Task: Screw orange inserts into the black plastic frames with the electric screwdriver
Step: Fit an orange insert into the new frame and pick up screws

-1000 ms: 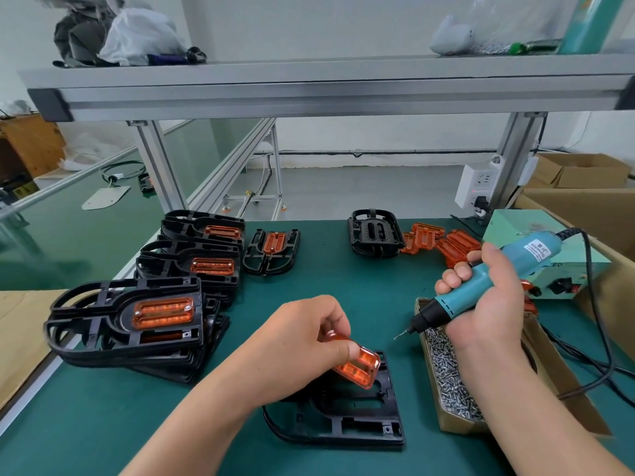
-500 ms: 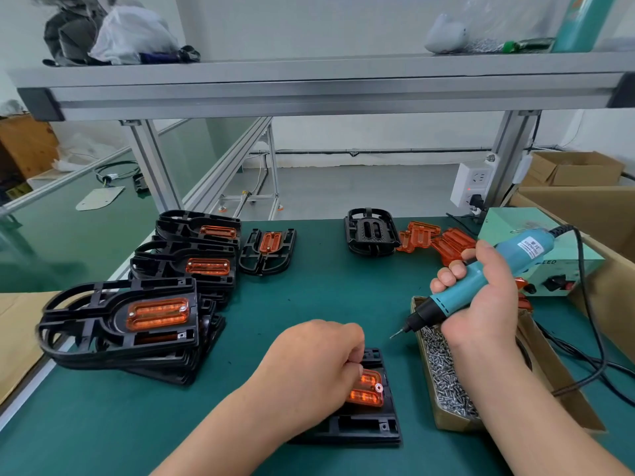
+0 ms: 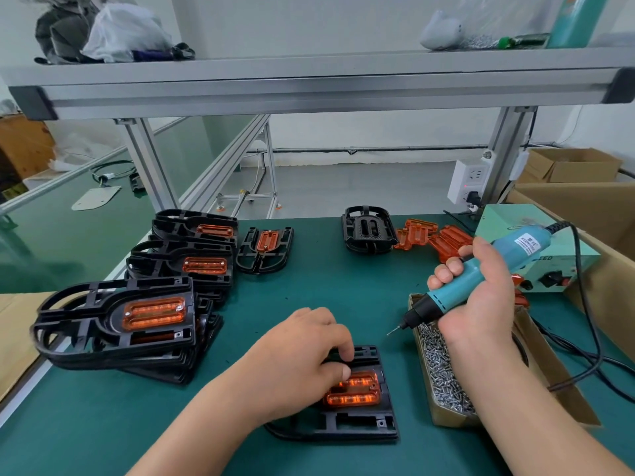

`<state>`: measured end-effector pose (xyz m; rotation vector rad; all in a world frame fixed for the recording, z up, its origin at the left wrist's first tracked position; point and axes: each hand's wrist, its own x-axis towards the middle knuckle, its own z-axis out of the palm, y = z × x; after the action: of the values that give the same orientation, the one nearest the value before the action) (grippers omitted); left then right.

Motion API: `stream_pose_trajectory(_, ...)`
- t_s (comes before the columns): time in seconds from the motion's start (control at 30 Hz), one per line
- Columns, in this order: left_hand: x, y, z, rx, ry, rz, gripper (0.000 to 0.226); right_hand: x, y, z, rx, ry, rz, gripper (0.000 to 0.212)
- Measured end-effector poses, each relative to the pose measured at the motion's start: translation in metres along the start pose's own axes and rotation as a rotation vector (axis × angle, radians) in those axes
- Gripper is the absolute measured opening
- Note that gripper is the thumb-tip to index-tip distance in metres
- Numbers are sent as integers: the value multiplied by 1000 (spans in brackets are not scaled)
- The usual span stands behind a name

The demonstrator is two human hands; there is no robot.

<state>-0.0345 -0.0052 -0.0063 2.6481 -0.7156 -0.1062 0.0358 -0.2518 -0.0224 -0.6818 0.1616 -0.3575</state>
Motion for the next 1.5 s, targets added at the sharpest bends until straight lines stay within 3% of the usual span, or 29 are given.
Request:
stream_pose_trajectory(0.17,0,-1,2,-46,-128,1,12,0,-2,0,13,-8,-6,23)
stream_pose_trajectory(0.4,1,-3,0,-67,-151,-9,10,2,-18,1,72,33,-73,23)
stream_pose_trajectory(0.63,12,28,5,-26,179,123,12,10,-43,2,156,126,-202,24)
stream_pose_trajectory(0.77,27,65,18,9,193,257,22,18,-55,-2,174,182,-275,27)
stream_pose_trajectory(0.9,50,92,29,267,214,340,21,23,-57,-7,189,230,-284,27)
stream_pose_trajectory(1.0,67,109,34,475,131,318,15,25,-54,-12,181,244,-275,26)
stream_pose_trajectory(1.13,81,112,42,579,1,245,17,27,-50,-16,165,228,-249,25)
stream_pose_trajectory(1.23,82,117,42,511,-41,227,5,28,-49,-16,166,217,-236,26)
stream_pose_trajectory(1.33,83,120,43,473,-57,244,38,27,-49,-17,169,216,-225,27)
stream_pose_trajectory(1.4,82,121,42,474,-55,242,43,26,-48,-17,166,211,-217,27)
stream_pose_trajectory(1.5,80,120,44,427,-18,207,23,26,-48,-16,169,217,-216,26)
